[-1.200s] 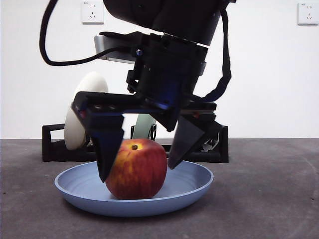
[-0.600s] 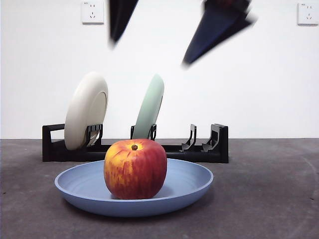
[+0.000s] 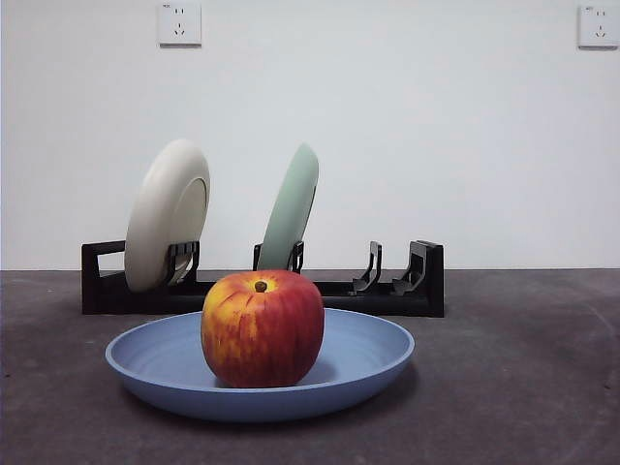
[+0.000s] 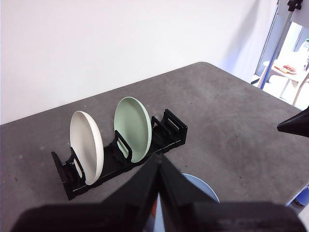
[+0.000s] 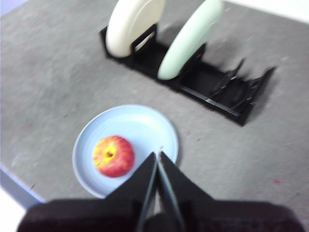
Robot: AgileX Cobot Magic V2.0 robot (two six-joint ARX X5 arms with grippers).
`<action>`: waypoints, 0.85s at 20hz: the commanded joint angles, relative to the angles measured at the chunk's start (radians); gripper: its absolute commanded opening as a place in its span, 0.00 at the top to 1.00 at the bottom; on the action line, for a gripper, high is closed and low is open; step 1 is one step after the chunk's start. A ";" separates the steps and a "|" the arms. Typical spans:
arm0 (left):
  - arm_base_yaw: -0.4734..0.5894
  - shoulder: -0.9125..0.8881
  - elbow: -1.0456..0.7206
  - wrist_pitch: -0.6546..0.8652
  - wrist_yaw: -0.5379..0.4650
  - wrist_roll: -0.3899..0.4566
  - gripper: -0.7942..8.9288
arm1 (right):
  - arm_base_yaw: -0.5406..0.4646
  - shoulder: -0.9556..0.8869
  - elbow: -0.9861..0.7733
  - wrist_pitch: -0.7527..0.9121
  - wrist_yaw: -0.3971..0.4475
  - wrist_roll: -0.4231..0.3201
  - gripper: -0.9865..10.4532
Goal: Take the blue plate from the plate rack,put the plate on the table,take the apple from the table,put the apple in the plate
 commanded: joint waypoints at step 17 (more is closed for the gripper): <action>0.633 -0.050 -0.355 0.372 0.342 0.597 0.92 | 0.000 0.006 0.001 -0.054 0.018 0.008 0.91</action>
